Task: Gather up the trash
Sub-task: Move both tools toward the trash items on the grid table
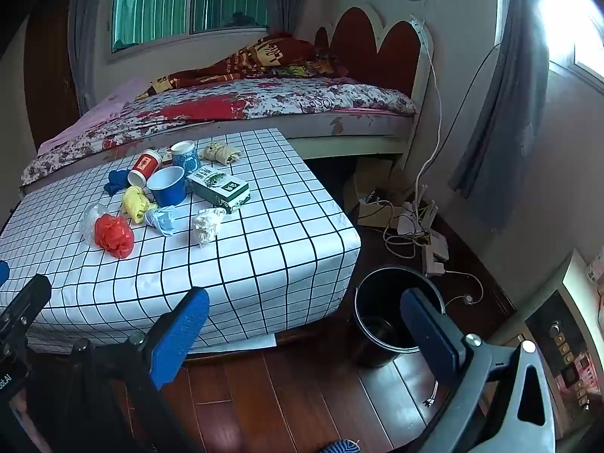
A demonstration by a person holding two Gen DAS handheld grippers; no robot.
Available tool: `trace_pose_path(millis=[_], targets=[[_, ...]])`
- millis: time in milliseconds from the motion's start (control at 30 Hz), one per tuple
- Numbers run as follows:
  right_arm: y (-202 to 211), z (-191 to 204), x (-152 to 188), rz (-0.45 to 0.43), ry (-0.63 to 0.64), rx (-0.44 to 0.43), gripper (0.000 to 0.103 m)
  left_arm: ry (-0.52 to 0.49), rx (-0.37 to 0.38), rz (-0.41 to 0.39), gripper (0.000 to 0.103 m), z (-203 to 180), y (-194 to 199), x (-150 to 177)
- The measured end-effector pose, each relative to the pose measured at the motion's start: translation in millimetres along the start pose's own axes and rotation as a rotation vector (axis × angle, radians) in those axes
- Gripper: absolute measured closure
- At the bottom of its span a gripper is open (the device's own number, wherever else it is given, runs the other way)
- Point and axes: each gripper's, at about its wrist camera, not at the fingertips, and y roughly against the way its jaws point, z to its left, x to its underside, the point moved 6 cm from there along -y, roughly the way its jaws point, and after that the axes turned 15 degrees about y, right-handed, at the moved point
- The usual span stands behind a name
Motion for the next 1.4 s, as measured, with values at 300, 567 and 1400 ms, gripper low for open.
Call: trace_pose_path(millis=[300, 567, 1400], targets=[[0, -1, -8, -0.011, 0.005, -0.001, 0.001, -0.008, -0.011, -0.007, 0.000, 6, 2, -6], [0, 2, -8, -0.016, 0.006, -0.001, 0.001, -0.009, -0.015, -0.006, 0.000, 5, 0, -4], [-1, 4, -8, -0.018, 0.010, -0.007, 0.001, -0.010, -0.018, -0.012, 0.000, 9, 4, -11]])
